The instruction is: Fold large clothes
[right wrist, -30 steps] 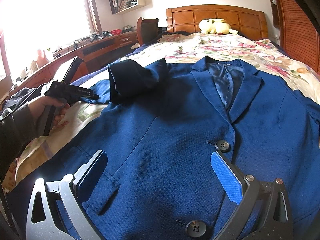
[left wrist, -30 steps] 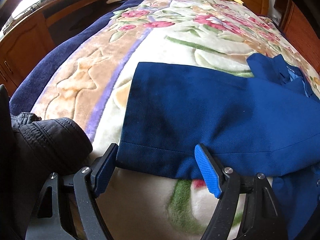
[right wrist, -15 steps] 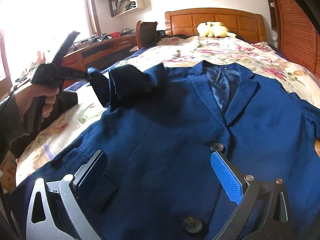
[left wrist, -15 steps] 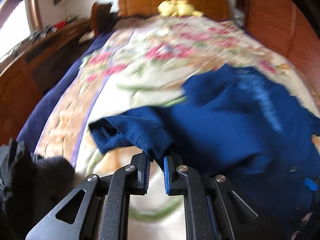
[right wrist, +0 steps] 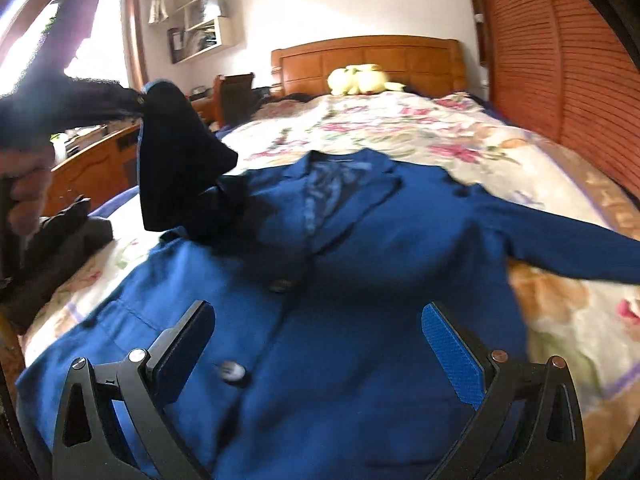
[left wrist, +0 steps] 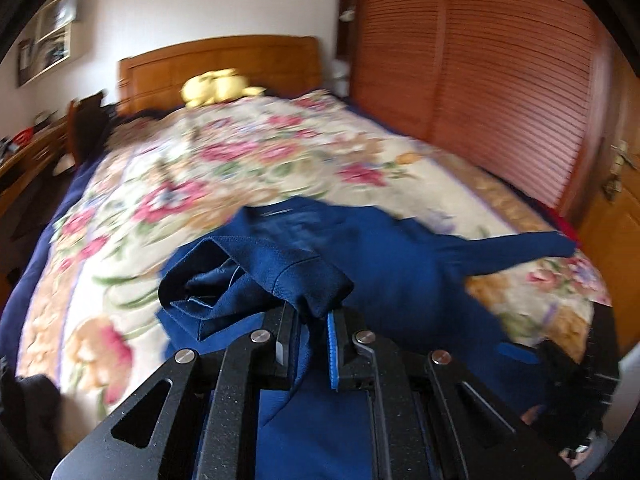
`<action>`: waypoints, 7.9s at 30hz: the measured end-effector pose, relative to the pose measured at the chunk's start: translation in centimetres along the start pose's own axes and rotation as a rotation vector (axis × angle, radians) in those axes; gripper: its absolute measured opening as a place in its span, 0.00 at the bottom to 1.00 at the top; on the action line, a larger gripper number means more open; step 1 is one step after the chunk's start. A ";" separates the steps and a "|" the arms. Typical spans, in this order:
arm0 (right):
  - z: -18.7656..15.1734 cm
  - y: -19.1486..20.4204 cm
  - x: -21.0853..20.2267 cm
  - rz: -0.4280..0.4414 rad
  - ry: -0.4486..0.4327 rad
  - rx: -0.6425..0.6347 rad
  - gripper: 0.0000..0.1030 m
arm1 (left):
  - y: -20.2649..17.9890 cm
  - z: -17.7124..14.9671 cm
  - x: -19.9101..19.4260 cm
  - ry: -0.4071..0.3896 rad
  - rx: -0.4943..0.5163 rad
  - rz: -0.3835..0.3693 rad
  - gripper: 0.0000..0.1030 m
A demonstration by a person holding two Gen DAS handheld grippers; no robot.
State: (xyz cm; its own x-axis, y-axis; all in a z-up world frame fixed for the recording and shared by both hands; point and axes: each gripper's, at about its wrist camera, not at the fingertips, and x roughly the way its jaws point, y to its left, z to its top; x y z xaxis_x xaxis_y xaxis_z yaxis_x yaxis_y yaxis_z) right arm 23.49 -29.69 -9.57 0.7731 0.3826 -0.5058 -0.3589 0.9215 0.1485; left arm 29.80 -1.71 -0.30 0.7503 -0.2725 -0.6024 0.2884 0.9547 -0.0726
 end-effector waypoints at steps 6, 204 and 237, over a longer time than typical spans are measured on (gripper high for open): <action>-0.4 -1.5 -2.2 -0.050 -0.010 0.036 1.00 | -6.6 -0.4 -0.8 0.012 0.079 -0.104 0.12; 9.7 -23.6 -6.7 -0.618 0.148 0.127 0.14 | -4.6 -13.9 -3.0 0.036 -0.001 -0.033 0.81; 16.4 -0.7 -8.6 -0.371 0.038 -0.298 0.14 | -2.0 -13.3 -5.1 -0.021 -0.044 -0.018 0.81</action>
State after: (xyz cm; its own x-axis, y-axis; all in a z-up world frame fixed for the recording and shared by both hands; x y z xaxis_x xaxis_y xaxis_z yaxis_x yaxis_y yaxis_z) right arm 25.63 -32.55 8.59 0.8598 0.0231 -0.5101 -0.2007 0.9339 -0.2959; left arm 17.50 -0.62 -7.62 0.7577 -0.2919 -0.5836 0.2758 0.9538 -0.1190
